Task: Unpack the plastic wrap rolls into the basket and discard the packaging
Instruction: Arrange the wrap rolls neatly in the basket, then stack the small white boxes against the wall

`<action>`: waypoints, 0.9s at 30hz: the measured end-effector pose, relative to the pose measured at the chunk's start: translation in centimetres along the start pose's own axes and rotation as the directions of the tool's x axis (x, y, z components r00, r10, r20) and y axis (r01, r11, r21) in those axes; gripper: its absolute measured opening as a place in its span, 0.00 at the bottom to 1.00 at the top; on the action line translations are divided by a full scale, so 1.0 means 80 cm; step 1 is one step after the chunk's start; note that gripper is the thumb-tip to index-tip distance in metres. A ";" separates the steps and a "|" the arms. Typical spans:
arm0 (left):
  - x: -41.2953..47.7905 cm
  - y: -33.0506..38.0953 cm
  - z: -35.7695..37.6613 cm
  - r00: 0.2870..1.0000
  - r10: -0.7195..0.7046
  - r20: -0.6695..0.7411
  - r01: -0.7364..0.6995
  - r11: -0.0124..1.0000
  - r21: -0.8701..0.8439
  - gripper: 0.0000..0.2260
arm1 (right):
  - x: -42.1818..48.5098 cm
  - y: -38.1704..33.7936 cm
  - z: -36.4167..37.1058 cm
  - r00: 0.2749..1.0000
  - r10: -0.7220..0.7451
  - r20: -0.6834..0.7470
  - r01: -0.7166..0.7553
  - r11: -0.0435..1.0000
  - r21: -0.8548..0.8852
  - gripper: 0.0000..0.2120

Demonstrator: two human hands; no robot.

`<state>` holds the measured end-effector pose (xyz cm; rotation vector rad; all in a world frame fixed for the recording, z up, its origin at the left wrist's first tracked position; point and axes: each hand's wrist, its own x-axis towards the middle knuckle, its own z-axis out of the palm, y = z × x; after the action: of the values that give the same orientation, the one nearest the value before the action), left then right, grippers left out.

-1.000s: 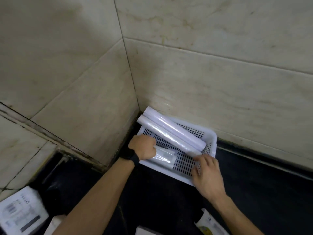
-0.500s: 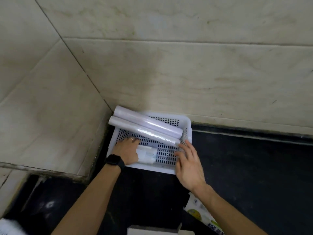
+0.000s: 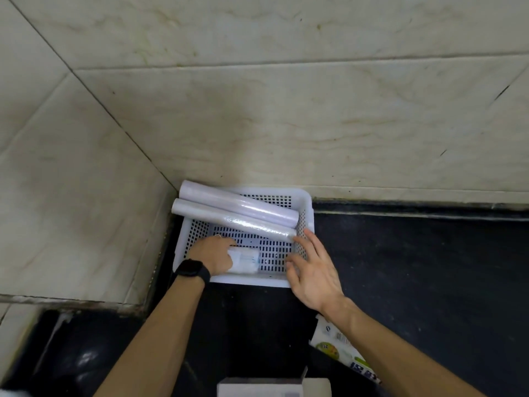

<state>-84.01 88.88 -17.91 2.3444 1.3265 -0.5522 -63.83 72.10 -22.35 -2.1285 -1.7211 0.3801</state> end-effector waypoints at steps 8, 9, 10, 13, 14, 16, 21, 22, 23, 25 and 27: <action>-0.055 0.009 -0.011 0.986 -0.006 -0.169 -0.014 0.993 -0.118 0.23 | 0.001 -0.010 -0.019 0.993 0.042 0.109 -0.037 0.998 -0.048 0.28; -0.067 0.012 -0.009 0.983 -0.012 -0.183 -0.015 0.989 -0.144 0.23 | 0.001 -0.012 -0.023 0.990 0.046 0.133 -0.038 0.997 -0.060 0.30; -0.078 0.014 -0.007 0.980 -0.015 -0.196 -0.018 0.986 -0.166 0.23 | 0.000 -0.014 -0.026 0.988 0.047 0.150 -0.037 0.997 -0.069 0.31; -0.107 0.017 0.004 0.969 -0.018 -0.245 -0.028 0.983 -0.184 0.22 | -0.001 -0.016 -0.032 0.981 0.050 0.185 -0.037 0.996 -0.075 0.32; -0.116 0.019 0.007 0.966 -0.026 -0.258 -0.025 0.981 -0.193 0.22 | 0.000 -0.016 -0.034 0.978 0.053 0.203 -0.036 0.996 -0.084 0.32; -0.136 0.022 0.014 0.960 -0.052 -0.276 -0.013 0.973 -0.231 0.21 | 0.001 -0.018 -0.041 0.969 0.046 0.242 -0.021 0.994 -0.106 0.32; -0.214 0.035 0.038 0.879 -0.211 -0.427 0.060 0.939 -0.340 0.21 | -0.023 -0.043 -0.068 0.970 -0.131 0.205 0.137 0.990 -0.018 0.27; -0.235 0.037 0.046 0.850 -0.258 -0.459 0.083 0.926 -0.367 0.20 | -0.034 -0.052 -0.073 0.965 -0.182 0.189 0.181 0.983 0.025 0.27; -0.257 0.039 0.055 0.824 -0.301 -0.480 0.109 0.915 -0.388 0.19 | -0.049 -0.061 -0.078 0.957 -0.223 0.186 0.213 0.974 0.074 0.26; -0.304 0.040 0.075 0.764 -0.406 -0.501 0.183 0.882 -0.435 0.19 | -0.079 -0.085 -0.086 0.939 -0.287 0.192 0.256 0.951 0.171 0.25; -0.350 0.038 0.097 0.700 -0.506 -0.504 0.253 0.836 -0.487 0.18 | -0.108 -0.113 -0.090 0.918 -0.351 0.185 0.303 0.921 0.244 0.23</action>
<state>-95.80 63.47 -9.72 1.9622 2.0310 0.4187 -70.51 64.48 -12.10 -1.6587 -2.0216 0.6934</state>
